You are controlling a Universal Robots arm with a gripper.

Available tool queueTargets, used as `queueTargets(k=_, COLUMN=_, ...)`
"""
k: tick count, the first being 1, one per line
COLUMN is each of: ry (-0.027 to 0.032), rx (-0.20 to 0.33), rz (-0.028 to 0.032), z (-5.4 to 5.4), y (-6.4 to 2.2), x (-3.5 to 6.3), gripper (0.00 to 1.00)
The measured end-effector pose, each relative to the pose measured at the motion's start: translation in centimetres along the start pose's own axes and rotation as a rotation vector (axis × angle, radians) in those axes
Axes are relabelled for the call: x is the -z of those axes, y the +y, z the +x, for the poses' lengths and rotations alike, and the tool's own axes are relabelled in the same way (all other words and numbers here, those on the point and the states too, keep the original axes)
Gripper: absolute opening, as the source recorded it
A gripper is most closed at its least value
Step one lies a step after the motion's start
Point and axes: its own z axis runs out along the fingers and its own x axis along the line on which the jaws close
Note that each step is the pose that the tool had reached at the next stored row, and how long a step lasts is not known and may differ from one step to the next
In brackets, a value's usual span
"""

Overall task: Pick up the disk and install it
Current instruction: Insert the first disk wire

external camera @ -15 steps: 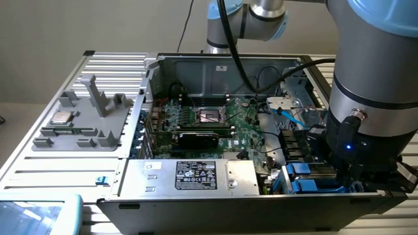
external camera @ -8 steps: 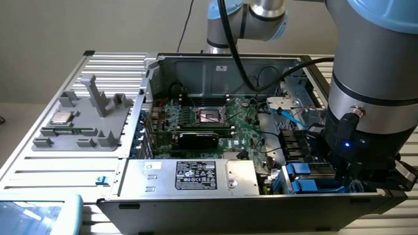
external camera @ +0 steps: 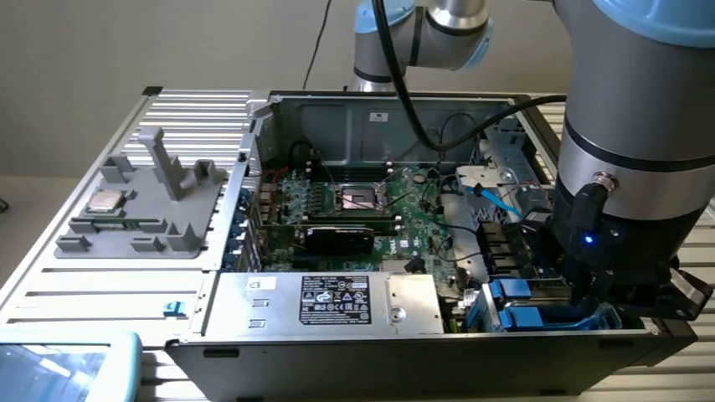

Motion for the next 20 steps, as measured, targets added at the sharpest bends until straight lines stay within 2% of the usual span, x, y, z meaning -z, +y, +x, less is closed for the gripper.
queueTargets(k=3, ry=-0.0075, rx=0.003, rz=0.0063, z=0.1, y=0.11, x=-0.01, gripper=0.16)
queueTargets(k=4, ry=-0.0122, rx=0.005, rz=0.0102, z=0.2, y=0.15, x=0.0, gripper=0.16)
queueTargets(k=7, ry=-0.032, rx=0.014, rz=0.0265, z=0.4, y=0.31, x=-0.01, gripper=0.16)
queueTargets(k=9, ry=-0.0416, rx=0.019, rz=0.0344, z=0.5, y=0.41, x=-0.02, gripper=0.16)
queueTargets(k=16, ry=-0.0585, rx=0.026, rz=0.0487, z=1.0, y=0.76, x=-0.05, gripper=0.16)
queueTargets(k=20, ry=-0.0715, rx=0.033, rz=0.0594, z=1.2, y=0.99, x=-0.06, gripper=0.16)
